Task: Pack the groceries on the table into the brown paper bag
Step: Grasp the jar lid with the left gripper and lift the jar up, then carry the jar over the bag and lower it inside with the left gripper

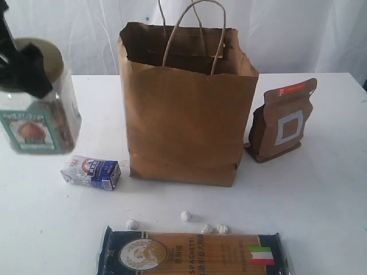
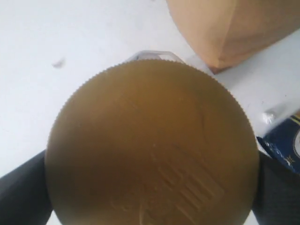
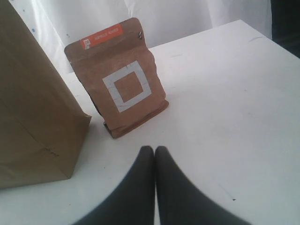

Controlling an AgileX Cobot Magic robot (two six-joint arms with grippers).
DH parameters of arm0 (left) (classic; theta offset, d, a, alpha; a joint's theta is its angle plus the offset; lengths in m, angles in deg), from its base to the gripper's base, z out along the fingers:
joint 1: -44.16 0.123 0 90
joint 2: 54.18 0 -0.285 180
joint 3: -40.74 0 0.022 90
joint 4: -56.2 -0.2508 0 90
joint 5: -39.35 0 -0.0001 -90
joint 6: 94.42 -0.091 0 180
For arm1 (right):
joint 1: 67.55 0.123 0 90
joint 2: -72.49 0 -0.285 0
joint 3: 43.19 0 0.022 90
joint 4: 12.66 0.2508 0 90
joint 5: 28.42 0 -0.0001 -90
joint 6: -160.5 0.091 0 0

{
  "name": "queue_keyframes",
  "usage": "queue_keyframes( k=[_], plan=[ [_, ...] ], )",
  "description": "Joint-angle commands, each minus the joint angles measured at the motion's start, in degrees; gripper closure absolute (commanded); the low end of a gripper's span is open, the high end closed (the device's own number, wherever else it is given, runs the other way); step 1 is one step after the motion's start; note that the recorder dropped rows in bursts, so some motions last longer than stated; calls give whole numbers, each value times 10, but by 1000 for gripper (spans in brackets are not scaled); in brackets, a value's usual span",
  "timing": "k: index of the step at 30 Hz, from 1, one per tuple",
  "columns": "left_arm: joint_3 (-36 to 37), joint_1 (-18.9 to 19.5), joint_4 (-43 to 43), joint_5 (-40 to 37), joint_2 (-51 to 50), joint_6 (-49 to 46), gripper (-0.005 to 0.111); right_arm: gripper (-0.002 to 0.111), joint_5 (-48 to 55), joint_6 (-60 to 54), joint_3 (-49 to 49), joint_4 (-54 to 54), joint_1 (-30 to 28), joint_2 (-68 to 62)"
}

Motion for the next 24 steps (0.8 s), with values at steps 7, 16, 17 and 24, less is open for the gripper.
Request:
queue_keyframes(
  k=[7, 16, 17, 24],
  plan=[
    [-189, -2, 28, 99, -12, 32, 107, 108, -4, 3, -1, 0, -5, 4],
    [-304, -2, 89, 131, -89, 32, 107, 108, -4, 3, -1, 0, -5, 4],
    [-314, -2, 95, 139, -95, 32, 107, 108, -4, 3, -1, 0, -5, 4],
    [-347, -4, 126, 162, -139, 20, 107, 108, -4, 3, -1, 0, -5, 4]
  ],
)
